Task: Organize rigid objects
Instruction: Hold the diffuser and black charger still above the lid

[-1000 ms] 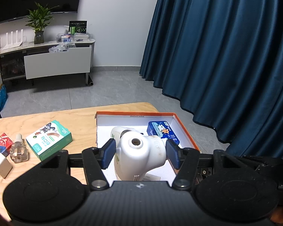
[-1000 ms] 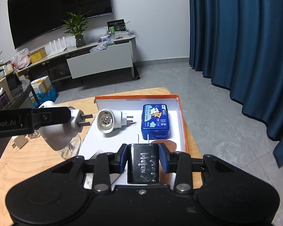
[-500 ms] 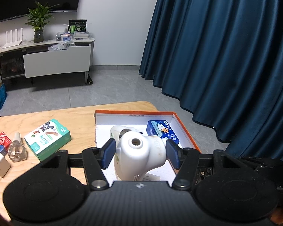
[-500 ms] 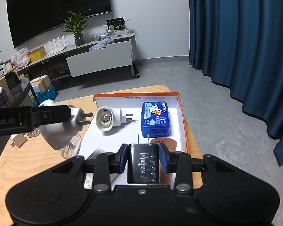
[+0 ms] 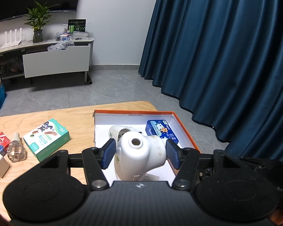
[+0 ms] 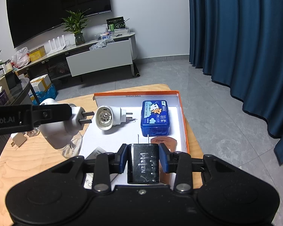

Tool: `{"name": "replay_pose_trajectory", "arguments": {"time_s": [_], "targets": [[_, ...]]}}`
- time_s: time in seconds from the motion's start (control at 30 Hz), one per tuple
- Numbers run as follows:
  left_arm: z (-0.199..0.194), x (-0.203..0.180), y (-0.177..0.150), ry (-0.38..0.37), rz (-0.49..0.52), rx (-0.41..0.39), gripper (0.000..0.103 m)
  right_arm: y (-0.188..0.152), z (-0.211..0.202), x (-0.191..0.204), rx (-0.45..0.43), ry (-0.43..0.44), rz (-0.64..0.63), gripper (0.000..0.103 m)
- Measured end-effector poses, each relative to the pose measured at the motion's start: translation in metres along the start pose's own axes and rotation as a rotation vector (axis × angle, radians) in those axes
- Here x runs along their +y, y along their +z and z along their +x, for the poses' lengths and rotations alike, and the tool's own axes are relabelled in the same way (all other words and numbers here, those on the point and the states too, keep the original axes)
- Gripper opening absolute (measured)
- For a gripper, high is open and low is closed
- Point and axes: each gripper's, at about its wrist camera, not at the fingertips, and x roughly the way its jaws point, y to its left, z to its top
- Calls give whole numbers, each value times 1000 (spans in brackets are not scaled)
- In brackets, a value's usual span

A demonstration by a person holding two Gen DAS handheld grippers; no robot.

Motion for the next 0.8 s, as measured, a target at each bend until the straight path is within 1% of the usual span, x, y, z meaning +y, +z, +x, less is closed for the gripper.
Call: {"name": "replay_pose_trajectory", "arguments": {"time_s": [0.8], "targets": [[3,-6,-1,-2,3,4,59,-4,4,-1,5,1,1,44]]}}
